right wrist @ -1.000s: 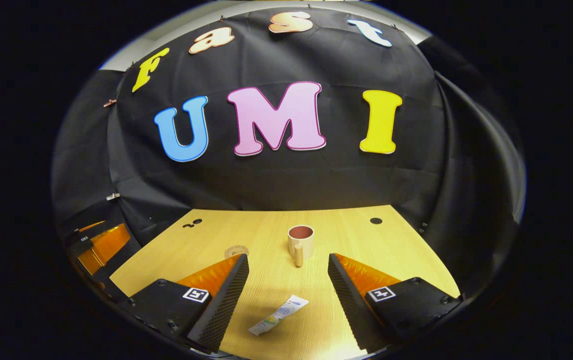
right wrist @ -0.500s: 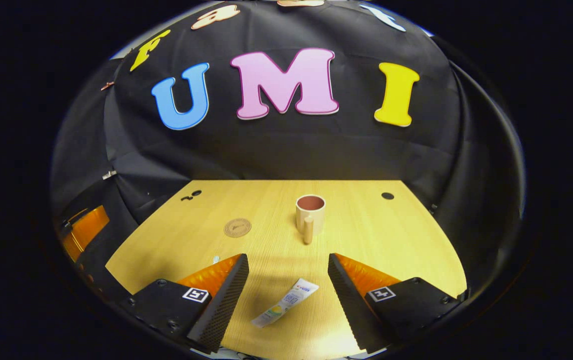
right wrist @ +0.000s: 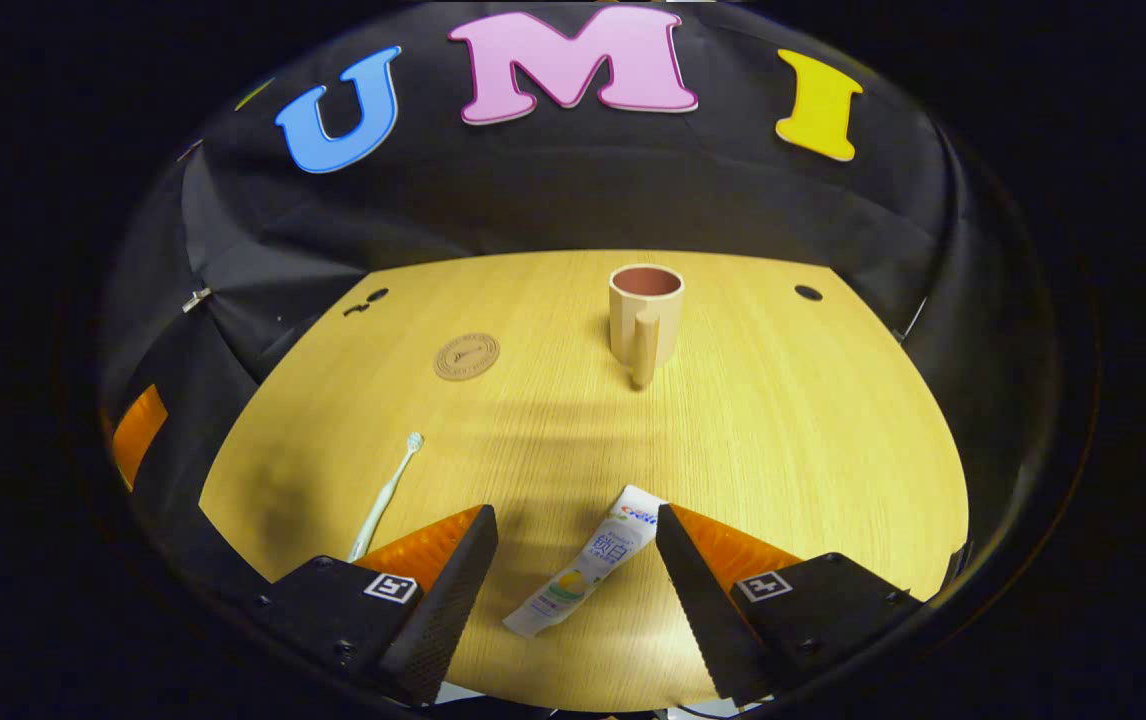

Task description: Put the toothbrush and toothpaste on the desktop into the cup, then pick up the cup and place it on the coaster on the desktop.

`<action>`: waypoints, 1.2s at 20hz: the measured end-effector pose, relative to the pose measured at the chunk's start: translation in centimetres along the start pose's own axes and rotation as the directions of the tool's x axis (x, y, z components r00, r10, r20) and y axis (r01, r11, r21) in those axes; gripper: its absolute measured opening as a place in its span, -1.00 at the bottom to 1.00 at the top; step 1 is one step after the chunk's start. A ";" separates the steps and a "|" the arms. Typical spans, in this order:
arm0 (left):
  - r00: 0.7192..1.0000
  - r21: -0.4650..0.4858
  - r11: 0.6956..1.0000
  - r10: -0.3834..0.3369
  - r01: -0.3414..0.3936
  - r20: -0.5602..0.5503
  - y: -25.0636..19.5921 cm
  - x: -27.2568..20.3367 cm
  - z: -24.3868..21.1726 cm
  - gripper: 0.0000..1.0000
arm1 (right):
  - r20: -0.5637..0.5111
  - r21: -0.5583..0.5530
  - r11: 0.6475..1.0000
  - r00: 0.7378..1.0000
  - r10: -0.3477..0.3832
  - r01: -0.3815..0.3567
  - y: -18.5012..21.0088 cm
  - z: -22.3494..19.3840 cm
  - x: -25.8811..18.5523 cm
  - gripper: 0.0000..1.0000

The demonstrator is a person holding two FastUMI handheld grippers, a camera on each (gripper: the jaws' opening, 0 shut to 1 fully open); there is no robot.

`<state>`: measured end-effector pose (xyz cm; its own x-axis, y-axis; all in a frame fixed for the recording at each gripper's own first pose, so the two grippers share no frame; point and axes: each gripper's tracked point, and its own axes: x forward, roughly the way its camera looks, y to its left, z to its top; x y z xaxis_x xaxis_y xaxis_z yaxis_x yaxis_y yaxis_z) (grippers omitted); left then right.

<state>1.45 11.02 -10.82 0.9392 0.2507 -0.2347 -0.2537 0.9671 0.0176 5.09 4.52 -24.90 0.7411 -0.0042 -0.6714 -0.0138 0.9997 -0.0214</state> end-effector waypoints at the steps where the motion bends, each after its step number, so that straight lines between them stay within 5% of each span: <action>1: 1.000 0.001 1.000 0.004 -0.004 -0.004 0.1 0.1 -0.1 0.94 | -0.018 0.007 1.000 1.000 -0.004 0.005 -0.1 -0.4 0.6 0.96; 19: 0.996 0.016 0.999 0.030 -0.029 -0.085 -1.0 0.2 -2.4 0.93 | -0.297 -0.030 0.996 0.951 -0.089 0.084 -1.0 -7.2 5.7 0.96; 24: 0.995 0.022 0.999 0.047 -0.045 -0.091 0.2 -0.4 -2.4 0.93 | -0.322 0.003 0.994 0.941 -0.104 0.111 -1.4 -6.9 5.1 0.46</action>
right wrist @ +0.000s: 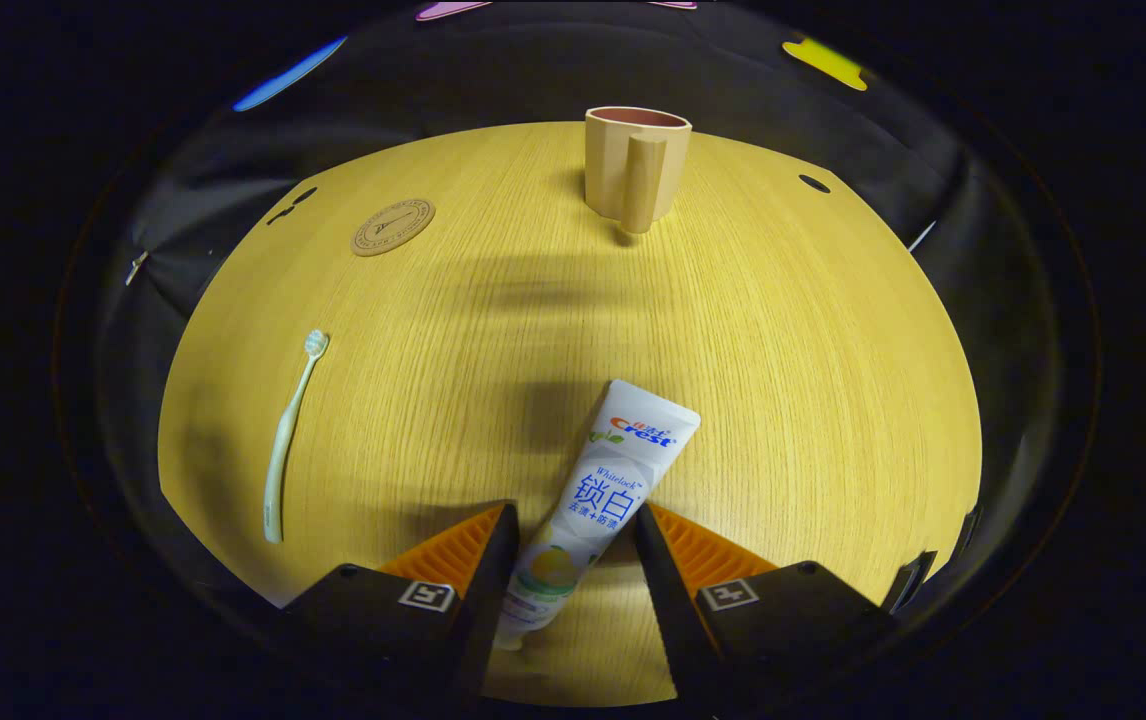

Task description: Put the toothbrush and toothpaste on the desktop into the cup, then pick up the cup and place it on the coaster on the desktop.

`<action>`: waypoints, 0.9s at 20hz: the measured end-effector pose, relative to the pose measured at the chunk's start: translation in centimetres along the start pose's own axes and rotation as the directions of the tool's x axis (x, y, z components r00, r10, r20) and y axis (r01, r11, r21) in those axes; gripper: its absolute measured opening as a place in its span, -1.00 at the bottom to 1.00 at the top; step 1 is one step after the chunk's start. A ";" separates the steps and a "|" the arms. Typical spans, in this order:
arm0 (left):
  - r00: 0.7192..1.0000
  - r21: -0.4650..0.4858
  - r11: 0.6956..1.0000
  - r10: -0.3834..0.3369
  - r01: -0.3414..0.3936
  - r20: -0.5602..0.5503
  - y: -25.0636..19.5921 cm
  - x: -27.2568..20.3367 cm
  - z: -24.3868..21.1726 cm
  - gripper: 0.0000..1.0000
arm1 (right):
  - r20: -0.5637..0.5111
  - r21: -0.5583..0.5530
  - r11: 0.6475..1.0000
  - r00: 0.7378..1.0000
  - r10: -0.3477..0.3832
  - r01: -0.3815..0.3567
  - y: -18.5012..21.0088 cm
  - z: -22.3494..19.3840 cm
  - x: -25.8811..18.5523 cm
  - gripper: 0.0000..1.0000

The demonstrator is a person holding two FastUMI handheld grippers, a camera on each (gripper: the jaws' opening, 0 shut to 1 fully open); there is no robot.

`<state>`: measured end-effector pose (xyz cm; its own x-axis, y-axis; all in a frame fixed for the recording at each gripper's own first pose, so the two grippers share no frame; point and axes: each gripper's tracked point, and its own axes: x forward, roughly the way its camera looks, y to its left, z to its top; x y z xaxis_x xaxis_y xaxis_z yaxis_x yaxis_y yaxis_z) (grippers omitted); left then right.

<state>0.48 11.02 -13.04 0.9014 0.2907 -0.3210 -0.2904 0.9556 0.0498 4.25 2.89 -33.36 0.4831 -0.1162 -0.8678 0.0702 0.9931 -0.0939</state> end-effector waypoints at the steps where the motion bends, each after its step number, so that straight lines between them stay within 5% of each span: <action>1: 1.000 0.000 1.000 0.001 -0.001 -0.004 0.0 -0.1 -0.2 0.93 | 0.001 0.005 1.000 1.000 0.001 -0.001 -0.3 0.0 -0.2 0.36; 2: 1.000 -0.002 1.000 -0.002 0.002 -0.006 0.1 -0.3 -0.2 0.93 | 0.002 0.012 1.000 1.000 -0.004 0.004 -0.6 0.2 -0.4 0.05; 4: 1.000 0.002 1.000 -0.008 0.008 -0.010 -0.1 -0.7 -0.5 0.93 | -0.008 0.013 1.000 1.000 0.005 -0.005 -0.6 0.3 -0.3 -0.23; 9: 0.999 0.030 0.999 -0.030 0.030 -0.013 -0.9 -1.1 -0.9 0.93 | -0.038 -0.086 0.995 0.998 0.056 -0.059 -0.2 0.2 -0.3 -0.13; 13: 0.999 0.037 0.998 -0.044 0.045 -0.017 -1.5 -1.3 -1.0 0.94 | -0.044 -0.051 0.992 0.993 0.114 -0.116 -0.3 0.4 -0.5 -0.54; 18: 0.998 0.031 0.998 -0.049 0.050 -0.031 -1.8 -0.8 -1.7 0.97 | -0.026 -0.025 0.984 0.984 0.174 -0.175 -1.1 0.6 -0.6 -0.64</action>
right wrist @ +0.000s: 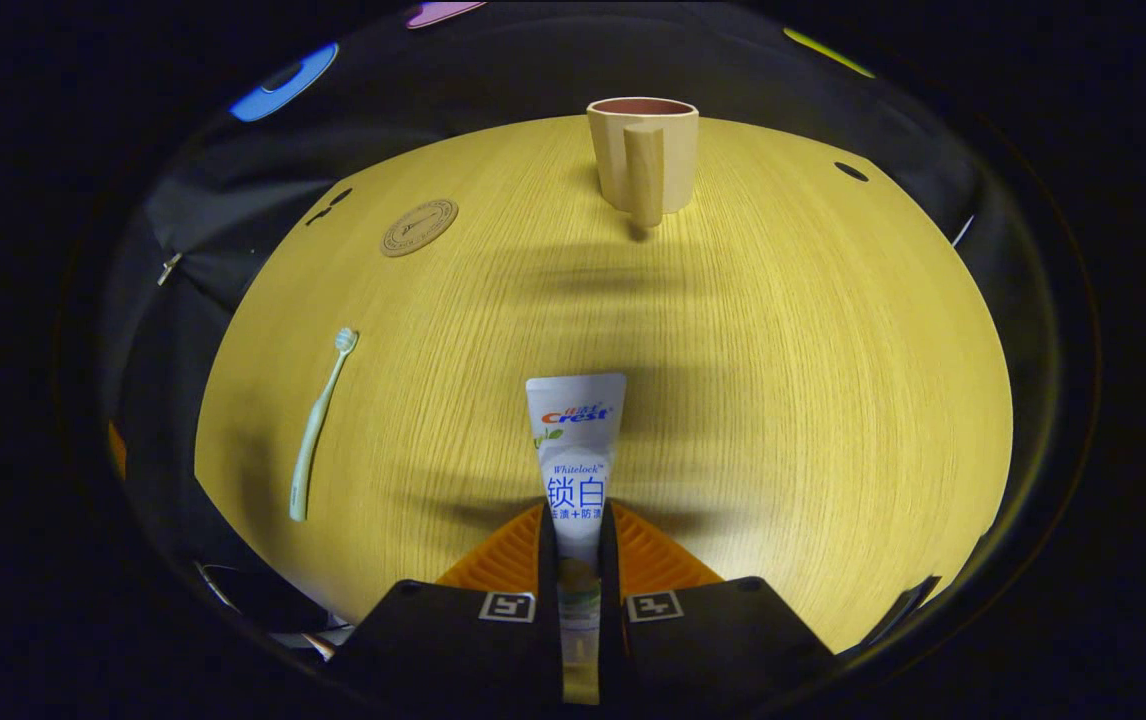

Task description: Put the toothbrush and toothpaste on the desktop into the cup, then pick up the cup and place it on the coaster on the desktop.

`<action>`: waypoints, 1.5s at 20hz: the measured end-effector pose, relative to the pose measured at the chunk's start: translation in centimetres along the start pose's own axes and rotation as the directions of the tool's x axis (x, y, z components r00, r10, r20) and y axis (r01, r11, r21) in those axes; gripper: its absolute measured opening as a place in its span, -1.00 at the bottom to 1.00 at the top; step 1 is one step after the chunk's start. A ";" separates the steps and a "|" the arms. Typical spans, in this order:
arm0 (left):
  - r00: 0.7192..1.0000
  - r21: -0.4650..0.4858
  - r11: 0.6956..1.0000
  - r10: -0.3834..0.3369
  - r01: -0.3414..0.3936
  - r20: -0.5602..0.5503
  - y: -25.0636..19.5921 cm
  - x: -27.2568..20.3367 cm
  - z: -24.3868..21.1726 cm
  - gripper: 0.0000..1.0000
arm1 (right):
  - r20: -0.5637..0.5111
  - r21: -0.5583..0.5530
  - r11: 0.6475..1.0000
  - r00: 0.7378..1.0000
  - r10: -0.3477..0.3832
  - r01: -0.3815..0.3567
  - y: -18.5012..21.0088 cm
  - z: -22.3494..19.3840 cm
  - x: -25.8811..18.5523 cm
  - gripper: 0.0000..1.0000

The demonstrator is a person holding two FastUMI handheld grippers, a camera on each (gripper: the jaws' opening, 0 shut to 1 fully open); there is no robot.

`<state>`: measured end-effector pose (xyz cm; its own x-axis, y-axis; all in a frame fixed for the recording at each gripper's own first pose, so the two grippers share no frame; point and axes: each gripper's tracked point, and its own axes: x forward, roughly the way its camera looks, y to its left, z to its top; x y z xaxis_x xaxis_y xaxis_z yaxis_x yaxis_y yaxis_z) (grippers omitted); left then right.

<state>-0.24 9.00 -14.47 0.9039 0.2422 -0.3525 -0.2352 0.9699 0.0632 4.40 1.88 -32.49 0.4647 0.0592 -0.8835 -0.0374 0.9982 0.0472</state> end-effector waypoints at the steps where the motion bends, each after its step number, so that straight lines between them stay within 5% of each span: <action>1: 1.000 -0.014 1.000 -0.007 0.007 -0.008 0.0 0.3 -0.2 0.97 | 0.012 0.007 1.000 1.000 0.012 -0.012 -0.2 0.0 -0.5 -0.64; 9: 0.978 -0.059 0.991 -0.131 0.123 -0.164 -2.3 4.5 -3.8 0.99 | 0.162 -0.013 0.999 0.986 0.045 -0.044 -2.8 3.1 -5.9 -0.64; 15: 0.912 -0.048 0.975 -0.218 0.215 -0.346 -6.0 7.9 -8.5 0.93 | 0.211 0.005 0.995 0.973 0.095 -0.098 -3.5 4.1 -9.4 -0.65; 20: 0.845 -0.060 0.977 -0.208 0.206 -0.493 -7.4 10.5 -12.1 0.77 | 0.252 -0.043 0.991 0.958 0.135 -0.129 -3.2 4.7 -11.6 -0.64; 30: 0.759 0.003 0.976 -0.166 0.216 -0.630 -8.1 11.8 -14.6 0.53 | 0.249 -0.051 0.984 0.952 0.177 -0.169 -3.3 5.3 -11.7 -0.64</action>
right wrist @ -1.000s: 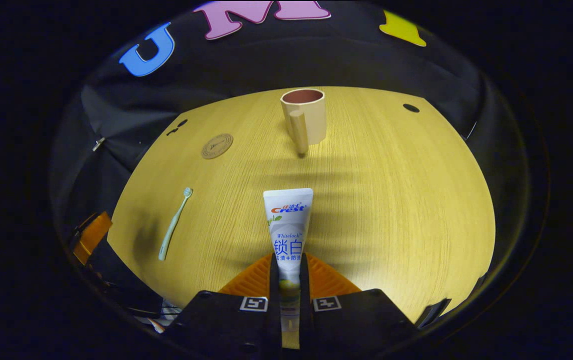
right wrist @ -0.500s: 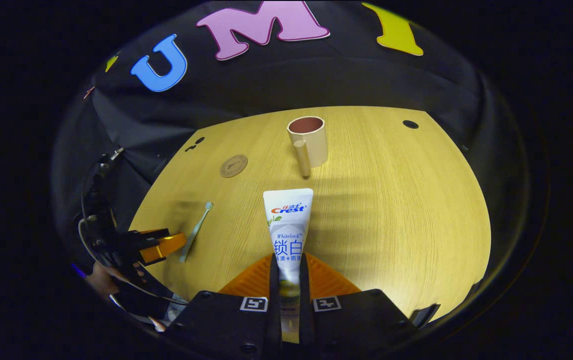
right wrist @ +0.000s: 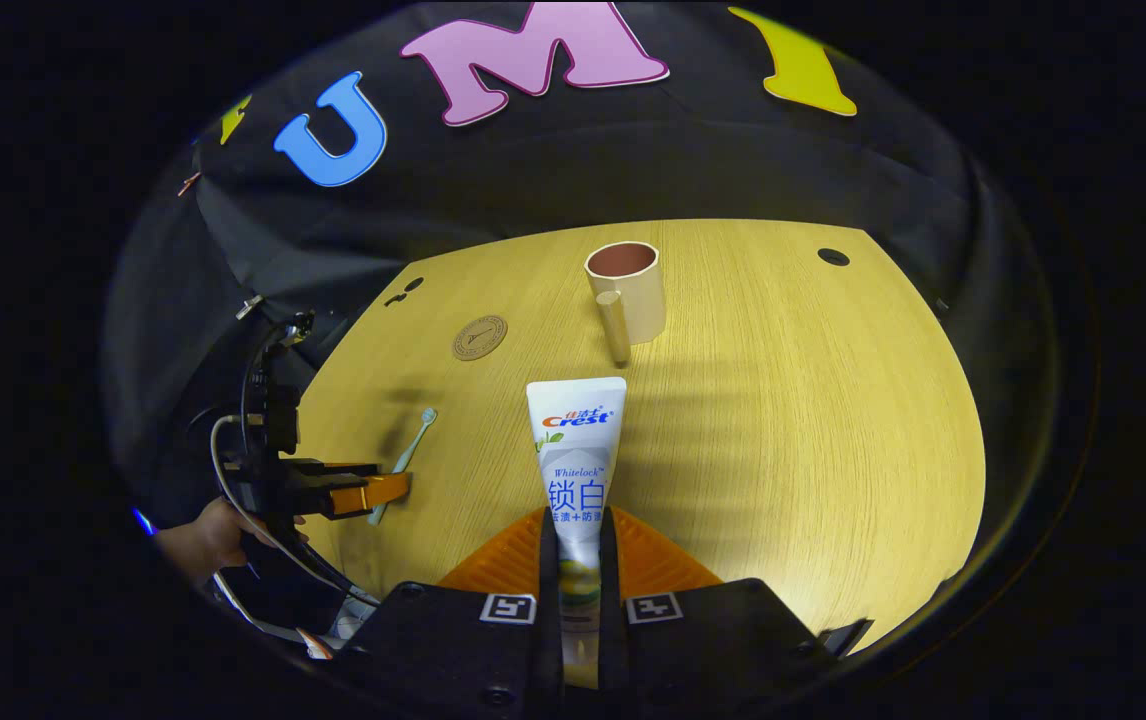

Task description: Put the toothbrush and toothpaste on the desktop into the cup, then pick up the cup and place it on the coaster on the desktop.

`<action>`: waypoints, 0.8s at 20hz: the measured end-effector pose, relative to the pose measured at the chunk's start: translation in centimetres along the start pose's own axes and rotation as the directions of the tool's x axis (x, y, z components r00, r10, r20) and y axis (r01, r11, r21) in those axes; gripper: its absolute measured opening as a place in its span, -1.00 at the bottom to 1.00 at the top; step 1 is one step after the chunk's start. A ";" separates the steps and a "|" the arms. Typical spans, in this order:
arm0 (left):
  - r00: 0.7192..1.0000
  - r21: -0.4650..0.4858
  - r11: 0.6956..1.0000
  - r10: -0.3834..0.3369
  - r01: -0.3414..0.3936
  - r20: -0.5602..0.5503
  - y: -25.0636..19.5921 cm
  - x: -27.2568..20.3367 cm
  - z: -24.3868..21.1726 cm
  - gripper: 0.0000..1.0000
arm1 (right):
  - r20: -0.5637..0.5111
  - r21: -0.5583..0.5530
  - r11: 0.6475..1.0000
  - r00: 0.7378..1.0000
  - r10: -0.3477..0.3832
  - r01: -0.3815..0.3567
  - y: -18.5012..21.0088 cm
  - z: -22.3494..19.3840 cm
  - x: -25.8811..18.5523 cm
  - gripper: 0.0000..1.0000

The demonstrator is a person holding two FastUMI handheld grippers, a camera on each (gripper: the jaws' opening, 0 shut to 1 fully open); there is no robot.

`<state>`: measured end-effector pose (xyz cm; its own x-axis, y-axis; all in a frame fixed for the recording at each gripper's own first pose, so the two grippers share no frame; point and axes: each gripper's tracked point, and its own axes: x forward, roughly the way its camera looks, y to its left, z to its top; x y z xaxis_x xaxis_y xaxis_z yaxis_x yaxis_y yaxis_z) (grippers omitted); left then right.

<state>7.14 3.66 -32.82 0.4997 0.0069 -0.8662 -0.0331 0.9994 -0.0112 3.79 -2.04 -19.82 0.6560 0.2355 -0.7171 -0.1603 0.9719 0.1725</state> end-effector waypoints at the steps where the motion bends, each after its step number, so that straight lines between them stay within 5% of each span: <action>1: 1.000 0.025 1.000 0.002 -0.001 -0.024 -0.1 0.0 -0.2 0.51 | 0.002 0.006 1.000 1.000 0.007 -0.007 -0.1 0.3 0.2 -0.64; 3: 0.998 0.042 0.999 -0.002 0.005 -0.056 -0.5 0.1 0.0 0.46 | 0.012 -0.001 1.000 1.000 0.008 -0.008 -0.5 1.0 0.8 -0.64; 10: 0.986 0.029 0.999 0.020 -0.015 -0.165 -1.5 0.4 0.4 -0.63 | 0.031 -0.058 0.997 0.998 0.046 -0.044 -1.1 3.9 1.2 -0.65; 16: 0.988 0.048 0.999 0.016 -0.009 -0.152 -1.7 0.5 0.7 -0.87 | 0.062 -0.111 0.991 0.995 0.082 -0.074 -0.1 6.4 1.4 -0.65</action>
<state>8.04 2.04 -32.87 0.3617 0.0174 -0.9321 0.0041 0.9998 0.0203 9.48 -1.79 -16.53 0.6852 0.3136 -0.6573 -0.2898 0.9454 0.1489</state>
